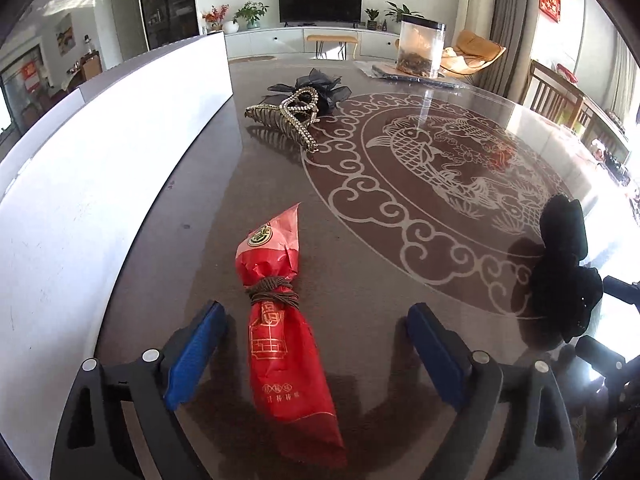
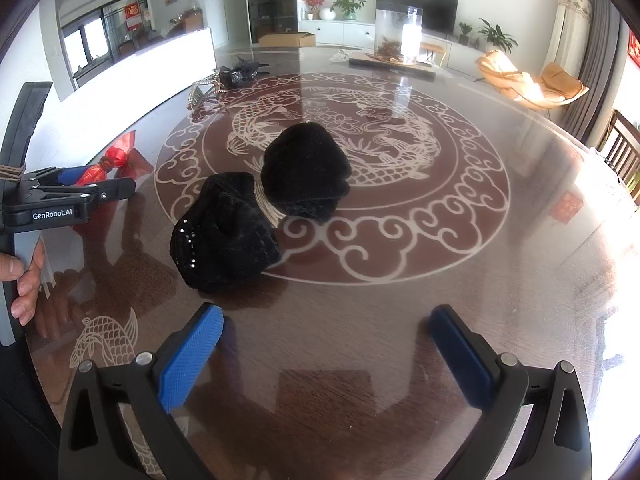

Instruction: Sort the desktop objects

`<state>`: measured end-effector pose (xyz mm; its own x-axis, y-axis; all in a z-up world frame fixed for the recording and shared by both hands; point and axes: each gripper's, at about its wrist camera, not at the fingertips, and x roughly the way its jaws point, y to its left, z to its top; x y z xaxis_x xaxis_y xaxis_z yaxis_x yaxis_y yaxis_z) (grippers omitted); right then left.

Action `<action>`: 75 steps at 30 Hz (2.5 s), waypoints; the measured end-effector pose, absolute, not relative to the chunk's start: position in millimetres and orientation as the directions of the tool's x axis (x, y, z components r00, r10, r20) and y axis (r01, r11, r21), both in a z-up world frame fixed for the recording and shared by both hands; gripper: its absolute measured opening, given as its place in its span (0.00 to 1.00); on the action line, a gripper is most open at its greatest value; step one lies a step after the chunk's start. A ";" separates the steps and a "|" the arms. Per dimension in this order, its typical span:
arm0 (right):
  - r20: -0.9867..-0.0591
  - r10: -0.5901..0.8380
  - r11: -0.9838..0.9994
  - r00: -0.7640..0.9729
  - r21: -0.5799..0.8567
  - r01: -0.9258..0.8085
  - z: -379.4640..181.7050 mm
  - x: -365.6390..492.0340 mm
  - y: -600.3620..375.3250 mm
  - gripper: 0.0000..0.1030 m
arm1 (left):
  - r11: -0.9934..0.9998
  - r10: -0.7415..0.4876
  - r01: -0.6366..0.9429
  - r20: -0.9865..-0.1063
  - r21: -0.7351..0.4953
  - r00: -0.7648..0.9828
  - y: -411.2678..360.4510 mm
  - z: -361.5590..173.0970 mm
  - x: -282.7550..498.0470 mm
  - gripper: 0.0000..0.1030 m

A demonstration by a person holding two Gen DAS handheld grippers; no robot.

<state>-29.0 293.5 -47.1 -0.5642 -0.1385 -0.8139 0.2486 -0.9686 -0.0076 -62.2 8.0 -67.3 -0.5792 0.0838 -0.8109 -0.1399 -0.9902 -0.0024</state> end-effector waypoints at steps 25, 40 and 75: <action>-0.815 -0.134 -0.969 -0.564 -0.011 0.247 -45.2 -28.9 293.6 1.00 | -0.993 0.058 -0.116 -0.818 0.011 -0.573 11.9 -69.6 -66.9 1.00; -0.815 -0.134 -0.969 -0.564 -0.011 0.247 -45.0 -29.1 293.6 1.00 | -0.993 0.065 -0.117 -0.816 0.004 -0.574 11.0 -69.8 -65.4 1.00; -0.756 -0.273 -0.941 -0.594 0.081 0.328 10.4 -30.9 216.2 0.41 | -0.947 0.302 -0.151 -0.626 -0.283 -0.719 -56.8 15.7 15.1 0.21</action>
